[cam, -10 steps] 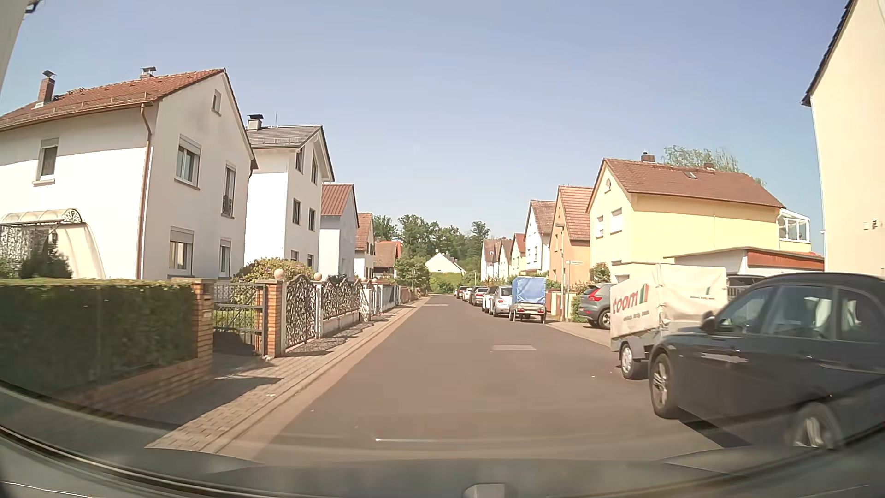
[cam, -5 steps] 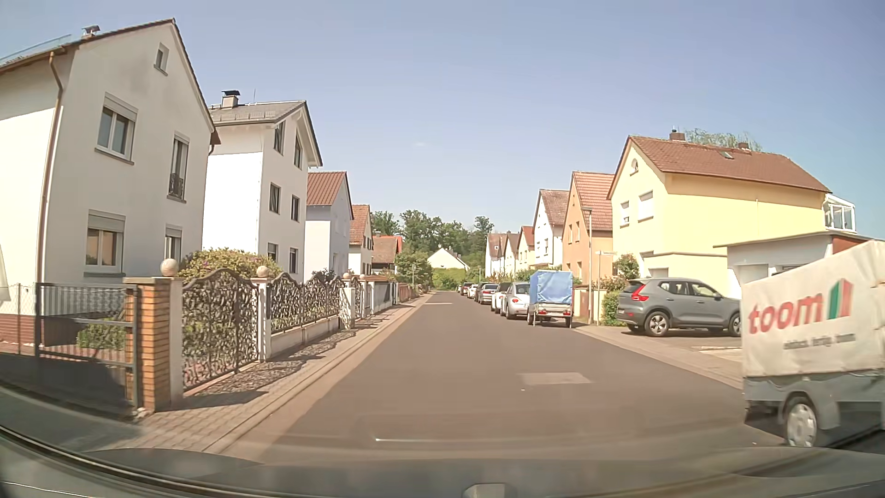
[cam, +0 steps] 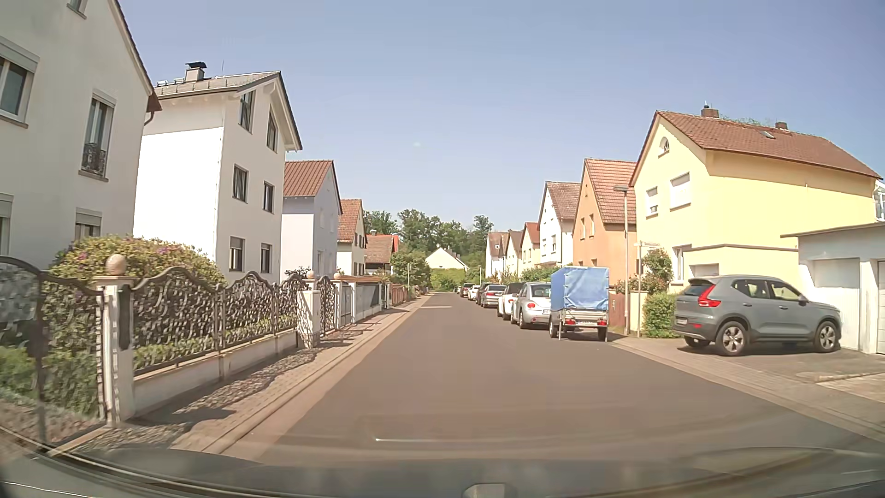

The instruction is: Follow the waypoints while adhering to traffic rules and regulations

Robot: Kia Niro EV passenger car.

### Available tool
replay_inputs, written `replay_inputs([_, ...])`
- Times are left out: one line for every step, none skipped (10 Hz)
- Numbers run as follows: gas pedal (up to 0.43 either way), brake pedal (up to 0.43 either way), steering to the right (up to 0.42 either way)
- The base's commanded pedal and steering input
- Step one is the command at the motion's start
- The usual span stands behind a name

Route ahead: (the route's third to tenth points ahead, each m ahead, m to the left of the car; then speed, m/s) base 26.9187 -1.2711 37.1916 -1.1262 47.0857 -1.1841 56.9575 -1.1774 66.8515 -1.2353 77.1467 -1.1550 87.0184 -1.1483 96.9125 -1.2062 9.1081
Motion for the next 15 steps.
replay_inputs([0.067,0.000,0.006])
replay_inputs([0.067,0.000,0.009])
replay_inputs([0.067,0.000,0.010])
replay_inputs([0.067,0.000,0.010])
replay_inputs([0.067,0.000,0.007])
replay_inputs([0.067,0.000,0.004])
replay_inputs([0.067,0.000,0.003])
replay_inputs([0.067,0.000,0.003])
replay_inputs([0.067,0.000,0.002])
replay_inputs([0.067,0.000,0.000])
replay_inputs([0.067,0.000,-0.001])
replay_inputs([0.067,0.000,-0.003])
replay_inputs([0.067,0.000,-0.006])
replay_inputs([0.067,0.000,-0.010])
replay_inputs([0.059,0.000,-0.011])
